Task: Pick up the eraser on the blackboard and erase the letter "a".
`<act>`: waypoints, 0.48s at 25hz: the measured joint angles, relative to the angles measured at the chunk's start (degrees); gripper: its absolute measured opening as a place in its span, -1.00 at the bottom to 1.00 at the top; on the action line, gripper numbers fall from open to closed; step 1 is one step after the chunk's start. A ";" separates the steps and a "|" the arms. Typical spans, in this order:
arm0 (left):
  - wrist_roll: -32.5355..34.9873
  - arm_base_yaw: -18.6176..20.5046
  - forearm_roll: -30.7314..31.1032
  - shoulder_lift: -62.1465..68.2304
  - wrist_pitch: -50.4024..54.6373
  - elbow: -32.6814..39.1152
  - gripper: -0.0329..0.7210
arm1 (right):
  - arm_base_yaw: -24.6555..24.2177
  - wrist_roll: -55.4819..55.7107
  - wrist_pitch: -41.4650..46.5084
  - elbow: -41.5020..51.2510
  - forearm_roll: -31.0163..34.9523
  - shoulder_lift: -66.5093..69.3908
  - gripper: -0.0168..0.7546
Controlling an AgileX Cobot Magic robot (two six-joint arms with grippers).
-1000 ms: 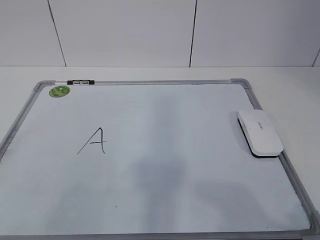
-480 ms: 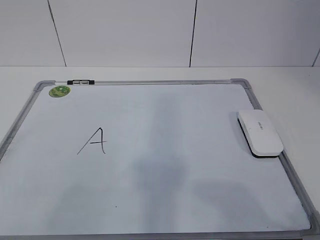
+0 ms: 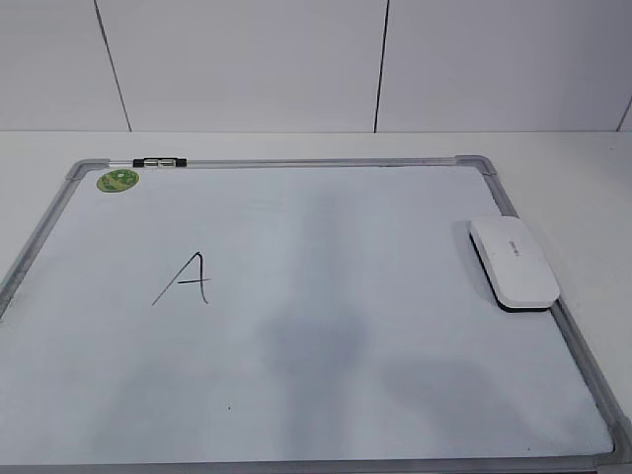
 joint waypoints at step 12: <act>0.00 0.00 0.00 0.00 0.00 0.00 0.29 | 0.00 -0.27 0.00 0.00 0.43 0.00 0.57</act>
